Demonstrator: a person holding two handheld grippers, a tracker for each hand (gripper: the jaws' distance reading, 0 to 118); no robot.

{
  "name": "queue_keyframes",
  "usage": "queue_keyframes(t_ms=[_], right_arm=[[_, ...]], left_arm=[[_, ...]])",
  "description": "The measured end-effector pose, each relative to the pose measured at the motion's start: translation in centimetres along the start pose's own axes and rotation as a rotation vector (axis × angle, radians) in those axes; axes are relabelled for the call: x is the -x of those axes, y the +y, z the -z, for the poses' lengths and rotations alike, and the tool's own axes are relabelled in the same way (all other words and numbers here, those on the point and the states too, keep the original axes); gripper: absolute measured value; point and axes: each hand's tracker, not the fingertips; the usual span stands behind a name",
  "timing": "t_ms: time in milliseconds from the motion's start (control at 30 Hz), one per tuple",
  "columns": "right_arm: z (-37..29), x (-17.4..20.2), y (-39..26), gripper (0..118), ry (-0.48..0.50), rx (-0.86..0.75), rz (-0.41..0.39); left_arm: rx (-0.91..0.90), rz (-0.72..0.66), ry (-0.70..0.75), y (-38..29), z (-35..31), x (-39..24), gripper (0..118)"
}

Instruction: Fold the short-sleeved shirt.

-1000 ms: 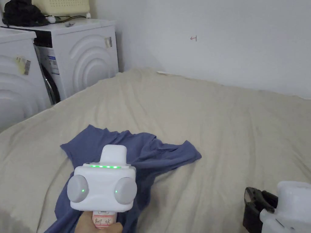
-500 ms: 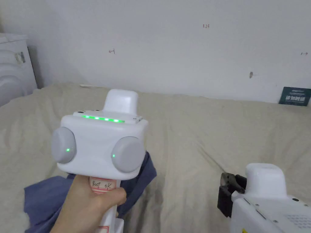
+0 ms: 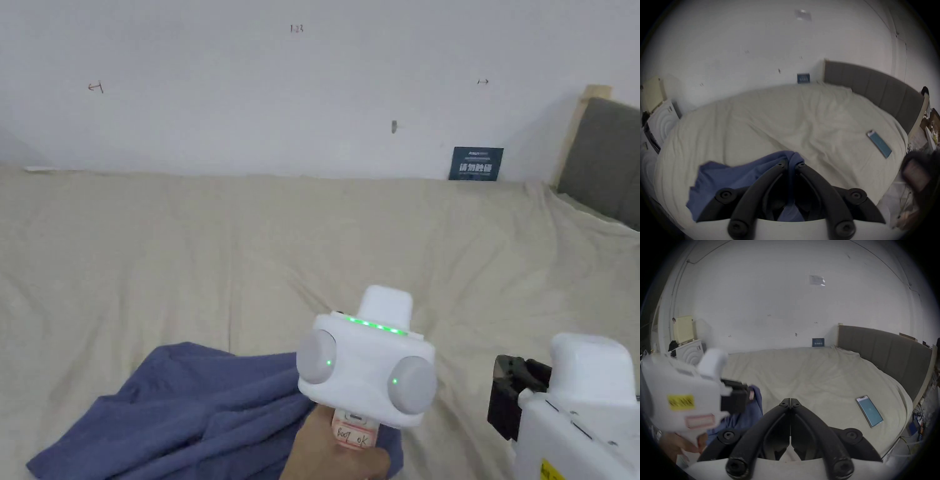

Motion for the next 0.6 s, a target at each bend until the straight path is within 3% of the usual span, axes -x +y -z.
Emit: queue_keyframes(t_ms=[200,233,267,300,400,500,600], right_arm=[[1.1,-1.2,-1.2,0,-0.025,0.041,0.015],[1.2,-1.2,-1.3,0,-0.022,0.045,0.017],[1.3,-1.0,-1.4,0,-0.018,0.048,0.018],[1.4,-0.8,-1.4,0,-0.014,0.051,0.017],[1.4,0.0,-1.5,0,0.005,0.056,0.006],[1.1,0.8,-1.4,0,0.029,0.053,-0.013],[0.7,1.7,-1.3,0,0.052,0.045,-0.019]], left_arm=[[0.062,0.016,0.057,-1.9,3.3,-0.2,10],[0.066,0.021,0.053,-1.9,3.4,0.0,22],[0.080,0.029,0.050,-2.0,3.5,0.1,47],[0.093,0.031,0.052,-1.9,3.6,0.2,91],[0.108,0.011,0.035,-2.4,3.2,0.9,114],[0.088,-0.032,-0.016,-2.5,0.4,2.1,118],[0.032,-0.026,0.031,-2.6,-2.8,4.0,118]])
